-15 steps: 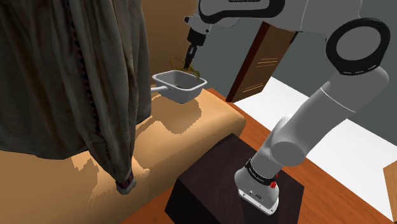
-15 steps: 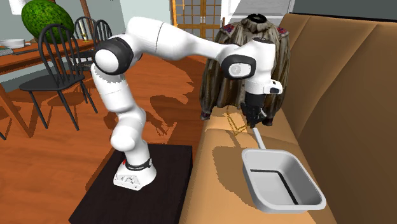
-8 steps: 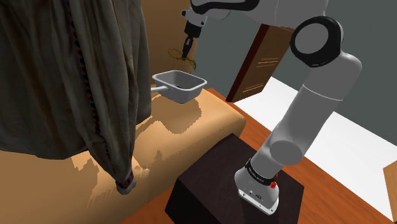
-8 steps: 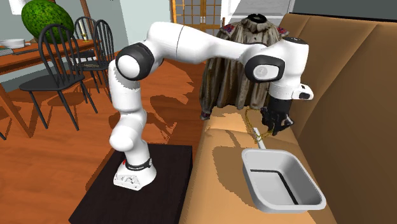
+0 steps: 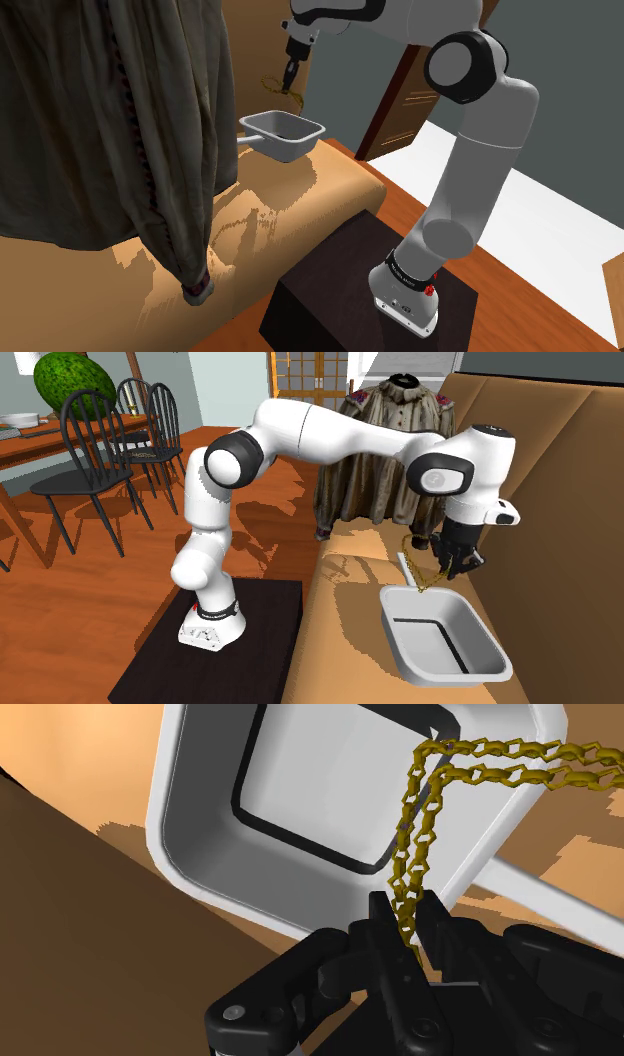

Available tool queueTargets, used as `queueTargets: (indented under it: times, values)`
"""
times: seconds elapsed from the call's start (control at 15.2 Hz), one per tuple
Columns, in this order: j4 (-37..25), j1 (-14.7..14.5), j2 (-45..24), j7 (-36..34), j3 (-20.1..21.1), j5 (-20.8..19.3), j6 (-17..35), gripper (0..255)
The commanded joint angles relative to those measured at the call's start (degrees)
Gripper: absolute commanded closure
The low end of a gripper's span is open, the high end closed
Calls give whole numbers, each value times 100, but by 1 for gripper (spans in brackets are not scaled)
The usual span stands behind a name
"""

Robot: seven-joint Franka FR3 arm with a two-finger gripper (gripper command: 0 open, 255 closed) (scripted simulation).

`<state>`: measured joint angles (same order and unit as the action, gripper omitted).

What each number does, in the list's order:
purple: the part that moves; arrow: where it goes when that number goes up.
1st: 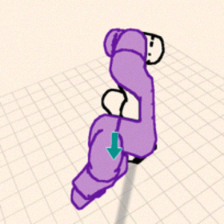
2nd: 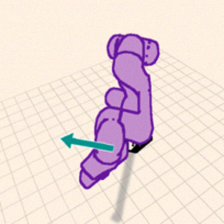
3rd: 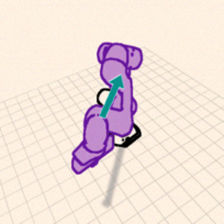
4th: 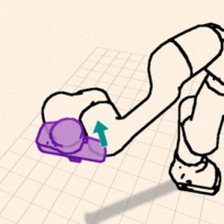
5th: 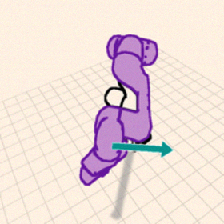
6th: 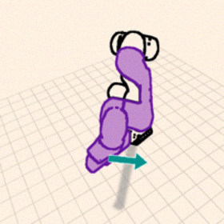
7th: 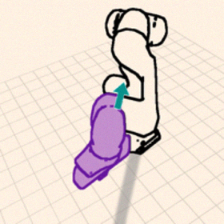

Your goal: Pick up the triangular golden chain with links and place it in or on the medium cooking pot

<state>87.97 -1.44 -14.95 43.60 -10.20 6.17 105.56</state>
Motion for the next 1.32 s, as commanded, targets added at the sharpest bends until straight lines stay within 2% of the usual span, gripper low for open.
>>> queueTargets:
  times: [0.0, 0.73, 1.25]
  values:
    - [151, -6, 2, 8, 3, 3, 152, 255]
    - [834, -16, -118, 77, 21, 53, 951, 255]
    - [865, -16, -129, 82, 22, 57, 992, 255]
